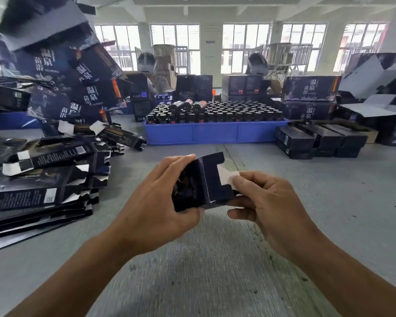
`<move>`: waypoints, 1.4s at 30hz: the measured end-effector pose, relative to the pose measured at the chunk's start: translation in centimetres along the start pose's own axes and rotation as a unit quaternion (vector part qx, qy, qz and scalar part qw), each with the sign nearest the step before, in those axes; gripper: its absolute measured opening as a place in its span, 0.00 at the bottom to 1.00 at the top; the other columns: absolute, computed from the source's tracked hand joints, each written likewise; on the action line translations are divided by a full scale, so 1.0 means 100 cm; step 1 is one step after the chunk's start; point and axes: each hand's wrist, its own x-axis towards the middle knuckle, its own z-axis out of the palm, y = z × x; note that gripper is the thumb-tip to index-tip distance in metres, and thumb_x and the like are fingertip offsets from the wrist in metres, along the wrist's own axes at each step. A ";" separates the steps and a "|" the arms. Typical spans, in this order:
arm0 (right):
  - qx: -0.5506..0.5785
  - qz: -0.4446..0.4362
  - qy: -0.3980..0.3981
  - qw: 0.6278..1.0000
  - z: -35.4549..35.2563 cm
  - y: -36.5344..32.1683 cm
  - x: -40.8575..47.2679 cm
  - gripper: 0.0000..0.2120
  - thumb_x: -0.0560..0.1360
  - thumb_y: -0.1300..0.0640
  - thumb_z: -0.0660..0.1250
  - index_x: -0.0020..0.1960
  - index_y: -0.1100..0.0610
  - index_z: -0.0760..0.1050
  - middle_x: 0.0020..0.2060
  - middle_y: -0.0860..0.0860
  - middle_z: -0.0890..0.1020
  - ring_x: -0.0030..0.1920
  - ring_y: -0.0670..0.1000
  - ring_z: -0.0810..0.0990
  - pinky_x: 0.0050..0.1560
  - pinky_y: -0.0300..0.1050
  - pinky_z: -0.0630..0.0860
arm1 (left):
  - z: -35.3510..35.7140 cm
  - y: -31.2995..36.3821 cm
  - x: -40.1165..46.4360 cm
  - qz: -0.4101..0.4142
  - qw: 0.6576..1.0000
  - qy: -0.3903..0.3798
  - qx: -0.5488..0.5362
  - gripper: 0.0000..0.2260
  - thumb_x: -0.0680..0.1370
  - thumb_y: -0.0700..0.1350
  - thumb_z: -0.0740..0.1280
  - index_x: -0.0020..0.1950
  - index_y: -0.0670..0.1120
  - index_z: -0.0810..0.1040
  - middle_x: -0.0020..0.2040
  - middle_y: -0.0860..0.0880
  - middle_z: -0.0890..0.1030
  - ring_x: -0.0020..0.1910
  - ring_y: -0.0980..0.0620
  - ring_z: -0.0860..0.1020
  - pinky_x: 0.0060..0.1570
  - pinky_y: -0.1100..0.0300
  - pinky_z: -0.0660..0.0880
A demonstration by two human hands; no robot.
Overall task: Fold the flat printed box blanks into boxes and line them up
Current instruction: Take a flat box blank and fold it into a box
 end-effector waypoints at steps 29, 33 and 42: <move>-0.222 -0.175 0.001 0.959 0.005 0.001 -0.013 0.23 0.81 0.55 0.66 0.69 0.35 0.66 0.50 0.46 0.85 0.43 0.42 0.85 0.40 0.34 0.80 | -0.004 0.002 -0.001 0.115 0.985 0.026 0.126 0.30 0.72 0.51 0.73 0.72 0.59 0.69 0.72 0.49 0.69 0.67 0.46 0.72 0.62 0.43 0.74; -0.250 -0.190 0.025 0.949 0.004 0.001 -0.013 0.27 0.80 0.53 0.67 0.69 0.30 0.61 0.49 0.46 0.84 0.43 0.41 0.85 0.43 0.38 0.83 | -0.004 0.003 0.000 0.137 0.979 0.037 0.145 0.26 0.71 0.48 0.75 0.67 0.54 0.73 0.74 0.47 0.70 0.68 0.45 0.72 0.62 0.47 0.72; -0.264 -0.197 -0.009 0.944 0.002 0.000 -0.013 0.11 0.80 0.48 0.65 0.61 0.39 0.79 0.49 0.36 0.83 0.48 0.42 0.84 0.46 0.42 0.83 | 0.000 0.005 -0.001 0.125 0.983 0.060 0.118 0.32 0.69 0.44 0.76 0.71 0.53 0.69 0.73 0.50 0.70 0.69 0.47 0.71 0.59 0.59 0.71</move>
